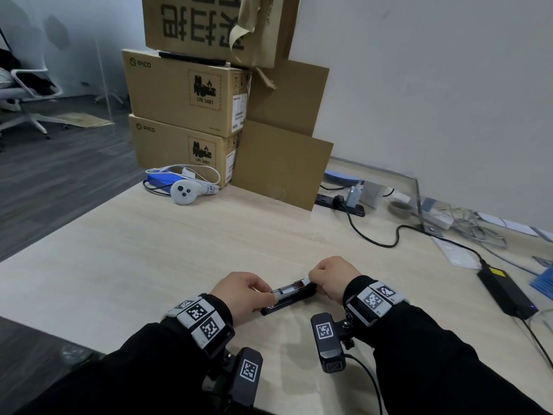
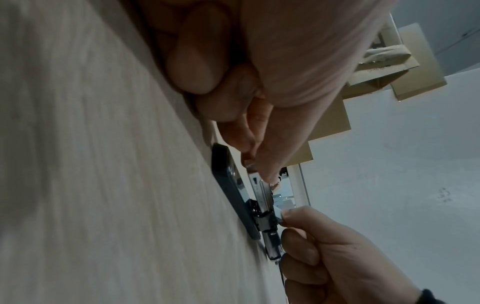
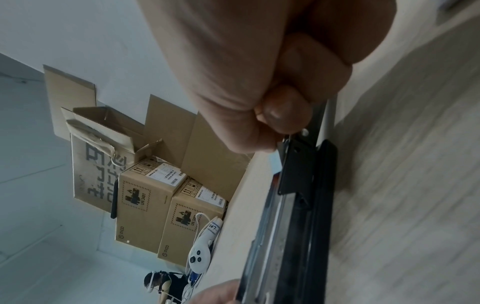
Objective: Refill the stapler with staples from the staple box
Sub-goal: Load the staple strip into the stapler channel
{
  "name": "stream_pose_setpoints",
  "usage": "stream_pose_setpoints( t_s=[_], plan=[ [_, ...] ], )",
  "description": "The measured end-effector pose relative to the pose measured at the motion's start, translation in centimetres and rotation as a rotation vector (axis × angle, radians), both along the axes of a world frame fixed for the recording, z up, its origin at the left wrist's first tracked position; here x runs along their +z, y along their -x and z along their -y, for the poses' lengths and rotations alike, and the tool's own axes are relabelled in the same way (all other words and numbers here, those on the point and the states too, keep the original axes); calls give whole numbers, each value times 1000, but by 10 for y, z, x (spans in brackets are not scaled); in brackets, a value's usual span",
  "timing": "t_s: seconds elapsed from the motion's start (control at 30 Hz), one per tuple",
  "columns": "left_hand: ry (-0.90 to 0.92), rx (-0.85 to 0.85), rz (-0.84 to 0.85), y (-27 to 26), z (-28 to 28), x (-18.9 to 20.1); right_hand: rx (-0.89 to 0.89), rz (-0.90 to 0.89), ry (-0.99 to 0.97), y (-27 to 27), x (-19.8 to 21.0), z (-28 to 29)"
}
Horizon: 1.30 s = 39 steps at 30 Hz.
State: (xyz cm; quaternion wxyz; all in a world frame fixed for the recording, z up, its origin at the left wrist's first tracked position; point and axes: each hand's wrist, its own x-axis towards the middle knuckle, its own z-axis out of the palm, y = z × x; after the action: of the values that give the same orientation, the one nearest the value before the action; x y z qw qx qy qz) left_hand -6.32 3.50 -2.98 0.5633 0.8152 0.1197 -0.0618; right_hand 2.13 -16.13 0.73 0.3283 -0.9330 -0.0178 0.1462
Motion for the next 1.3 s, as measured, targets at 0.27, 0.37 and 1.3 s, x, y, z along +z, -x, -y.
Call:
stream_pose_setpoints(
  t_s=[0.27,0.37,1.3],
  plan=[
    [19,-5,-4,-1,-1,-2,-26,4,-2,-1,-2,-3],
    [11,-1,6,-1,0,-2,-10,1,1,2,-3,-6],
    [81,43,-6,1,-3,4,97,87,0,27,5,-15]
  ],
)
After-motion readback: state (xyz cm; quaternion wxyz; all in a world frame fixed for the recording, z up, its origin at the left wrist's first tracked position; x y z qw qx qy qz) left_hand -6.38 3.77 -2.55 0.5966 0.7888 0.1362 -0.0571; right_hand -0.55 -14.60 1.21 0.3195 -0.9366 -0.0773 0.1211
